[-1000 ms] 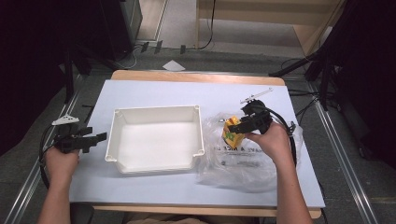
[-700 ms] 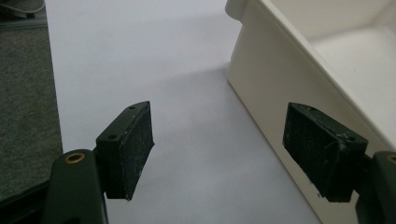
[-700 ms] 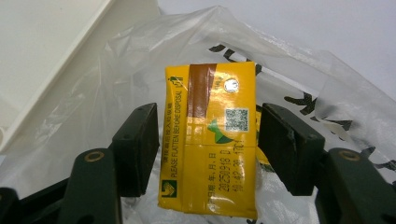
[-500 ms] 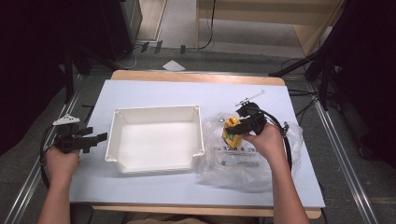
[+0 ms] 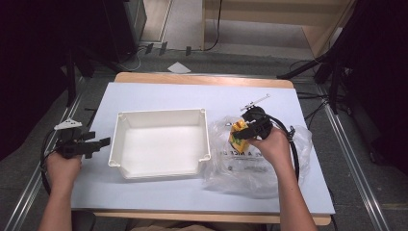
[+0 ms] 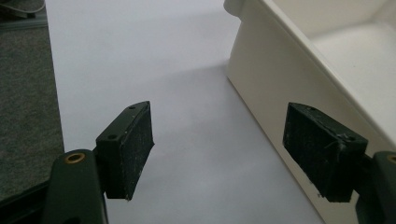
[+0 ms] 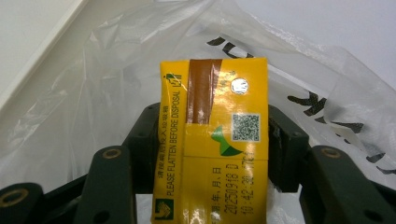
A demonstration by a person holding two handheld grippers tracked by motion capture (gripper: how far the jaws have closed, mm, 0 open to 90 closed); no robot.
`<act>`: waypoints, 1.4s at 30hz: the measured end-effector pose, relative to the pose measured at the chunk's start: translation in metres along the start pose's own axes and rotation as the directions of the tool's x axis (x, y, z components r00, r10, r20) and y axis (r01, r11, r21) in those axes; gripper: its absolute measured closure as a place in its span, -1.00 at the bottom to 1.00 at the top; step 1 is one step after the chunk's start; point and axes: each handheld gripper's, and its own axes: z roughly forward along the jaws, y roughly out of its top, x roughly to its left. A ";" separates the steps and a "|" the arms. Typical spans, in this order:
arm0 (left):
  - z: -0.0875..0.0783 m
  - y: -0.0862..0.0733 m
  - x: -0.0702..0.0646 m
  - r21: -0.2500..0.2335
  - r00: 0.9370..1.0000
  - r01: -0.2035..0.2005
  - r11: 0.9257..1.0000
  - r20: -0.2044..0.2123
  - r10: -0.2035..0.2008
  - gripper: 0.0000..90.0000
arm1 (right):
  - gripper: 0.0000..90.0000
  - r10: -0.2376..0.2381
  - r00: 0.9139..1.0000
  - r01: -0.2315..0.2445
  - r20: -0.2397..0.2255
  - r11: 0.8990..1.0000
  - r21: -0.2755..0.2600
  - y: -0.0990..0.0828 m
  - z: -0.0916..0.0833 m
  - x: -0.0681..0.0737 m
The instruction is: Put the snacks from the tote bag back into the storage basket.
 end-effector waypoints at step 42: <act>0.000 -0.001 0.001 0.003 1.000 -0.001 1.000 0.001 0.001 -0.44 | 0.20 -0.057 0.997 0.059 0.042 0.998 -0.035 0.003 -0.023 0.002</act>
